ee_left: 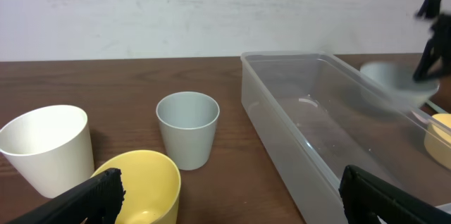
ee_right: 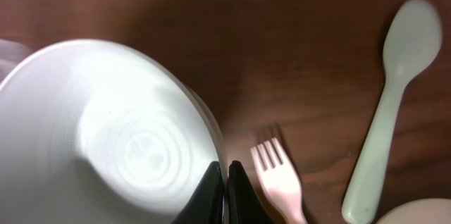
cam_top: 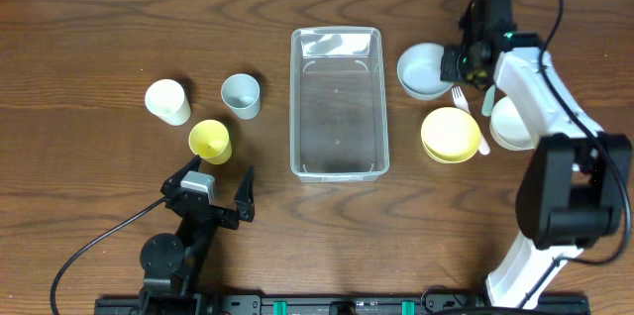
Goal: Pack container
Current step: 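Carry the grey bowl with the right gripper into the clear container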
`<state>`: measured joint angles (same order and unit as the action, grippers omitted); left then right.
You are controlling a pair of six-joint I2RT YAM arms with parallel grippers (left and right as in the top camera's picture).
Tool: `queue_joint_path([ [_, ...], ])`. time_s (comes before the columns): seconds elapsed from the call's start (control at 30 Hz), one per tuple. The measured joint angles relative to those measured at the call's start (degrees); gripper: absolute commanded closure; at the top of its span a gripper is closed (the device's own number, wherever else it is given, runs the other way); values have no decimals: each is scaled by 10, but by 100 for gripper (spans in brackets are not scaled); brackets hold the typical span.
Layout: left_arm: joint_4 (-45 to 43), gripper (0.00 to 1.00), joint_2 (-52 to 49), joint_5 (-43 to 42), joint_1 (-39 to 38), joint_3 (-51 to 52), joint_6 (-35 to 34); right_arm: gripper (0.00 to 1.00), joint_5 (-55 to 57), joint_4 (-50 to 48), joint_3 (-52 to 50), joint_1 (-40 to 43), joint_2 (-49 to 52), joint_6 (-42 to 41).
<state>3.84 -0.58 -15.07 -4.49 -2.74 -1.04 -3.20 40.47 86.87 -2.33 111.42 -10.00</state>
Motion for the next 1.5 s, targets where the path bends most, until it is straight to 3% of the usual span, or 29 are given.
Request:
queue_joint_path([
  [0.23, 0, 2, 0, 0, 0, 0, 0, 98, -96, 12, 51, -9, -113, 11],
  [0.47, 0, 2, 0, 0, 0, 0, 0, 98, -150, -30, 59, -94, -170, 13],
  [0.77, 0, 2, 0, 0, 0, 0, 0, 98, -94, -48, 59, -195, -110, -3],
  [1.5, 0, 2, 0, 0, 0, 0, 0, 99, -47, -114, 59, -200, 76, -20],
])
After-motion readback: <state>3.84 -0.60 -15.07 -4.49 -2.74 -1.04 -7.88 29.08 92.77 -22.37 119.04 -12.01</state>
